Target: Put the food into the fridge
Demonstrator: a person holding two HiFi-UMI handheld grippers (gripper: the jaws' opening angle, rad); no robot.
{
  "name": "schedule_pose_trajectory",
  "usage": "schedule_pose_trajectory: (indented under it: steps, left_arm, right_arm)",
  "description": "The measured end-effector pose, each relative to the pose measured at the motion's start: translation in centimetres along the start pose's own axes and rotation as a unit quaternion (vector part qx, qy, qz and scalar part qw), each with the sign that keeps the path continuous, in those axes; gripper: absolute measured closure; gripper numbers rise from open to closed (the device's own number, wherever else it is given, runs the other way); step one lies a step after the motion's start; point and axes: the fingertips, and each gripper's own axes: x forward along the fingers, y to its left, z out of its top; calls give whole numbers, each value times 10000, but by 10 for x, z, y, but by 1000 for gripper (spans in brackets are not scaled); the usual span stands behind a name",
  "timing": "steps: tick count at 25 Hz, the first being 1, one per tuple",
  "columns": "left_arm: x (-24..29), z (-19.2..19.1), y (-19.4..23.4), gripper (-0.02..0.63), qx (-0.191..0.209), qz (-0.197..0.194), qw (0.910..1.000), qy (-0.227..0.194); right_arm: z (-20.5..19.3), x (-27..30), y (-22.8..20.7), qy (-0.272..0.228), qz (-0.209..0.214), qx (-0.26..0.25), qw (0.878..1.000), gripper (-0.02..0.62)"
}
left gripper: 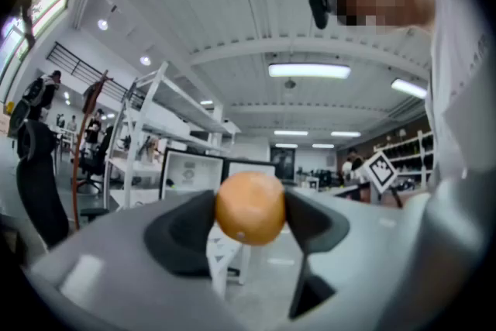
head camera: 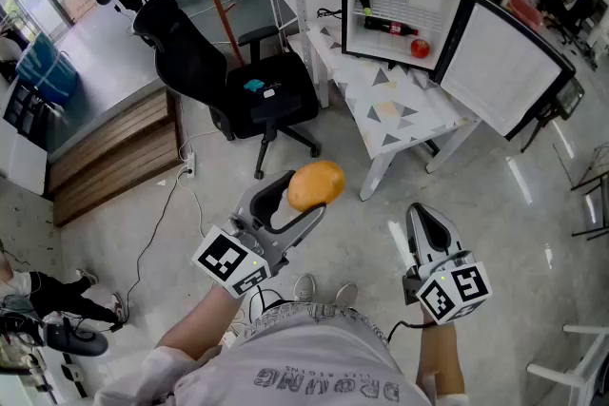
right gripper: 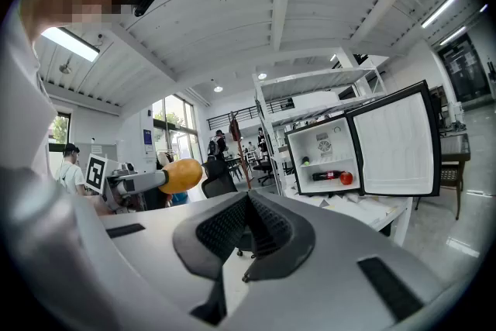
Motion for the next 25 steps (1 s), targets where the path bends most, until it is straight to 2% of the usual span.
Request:
schedule_pose_trajectory:
  steps: [13,25]
  left_arm:
    - [15,-3,-16,314,-10,-58,10000,48]
    - [21,-10,-48,314,-8,44,10000,-2]
  right_arm:
    - [5,-4,-17,-35,-161,-176,9997,592]
    - [7,-31,-36,-168,-150,-110,9997,592]
